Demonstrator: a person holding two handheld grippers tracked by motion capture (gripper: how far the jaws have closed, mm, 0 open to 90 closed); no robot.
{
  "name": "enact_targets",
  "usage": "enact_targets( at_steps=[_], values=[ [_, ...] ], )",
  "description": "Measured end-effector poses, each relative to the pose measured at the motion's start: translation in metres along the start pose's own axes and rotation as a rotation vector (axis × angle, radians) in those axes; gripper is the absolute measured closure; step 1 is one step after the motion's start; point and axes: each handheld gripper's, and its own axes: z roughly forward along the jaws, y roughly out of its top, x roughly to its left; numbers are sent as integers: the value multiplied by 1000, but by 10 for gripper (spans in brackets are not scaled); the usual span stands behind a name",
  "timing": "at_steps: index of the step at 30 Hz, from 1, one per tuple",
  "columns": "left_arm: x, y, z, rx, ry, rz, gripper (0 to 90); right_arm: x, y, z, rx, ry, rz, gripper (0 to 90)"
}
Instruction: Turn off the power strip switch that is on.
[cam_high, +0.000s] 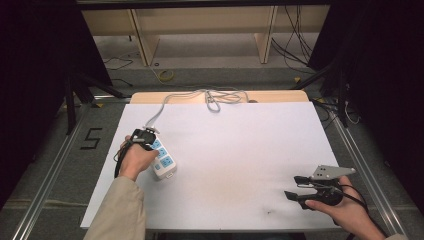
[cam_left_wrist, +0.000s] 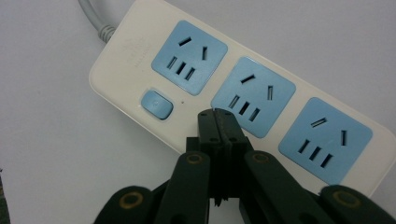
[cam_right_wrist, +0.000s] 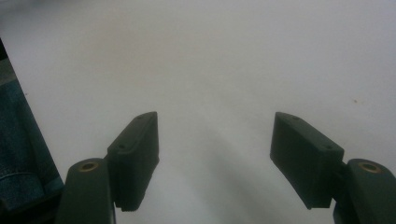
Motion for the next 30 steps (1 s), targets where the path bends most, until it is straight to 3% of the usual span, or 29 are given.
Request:
enact_targets(
  at_steps=[30],
  values=[
    [2,-1,-1,-15,-16,-4,899,0,0,-1,-3,-2,-1,330]
  ],
)
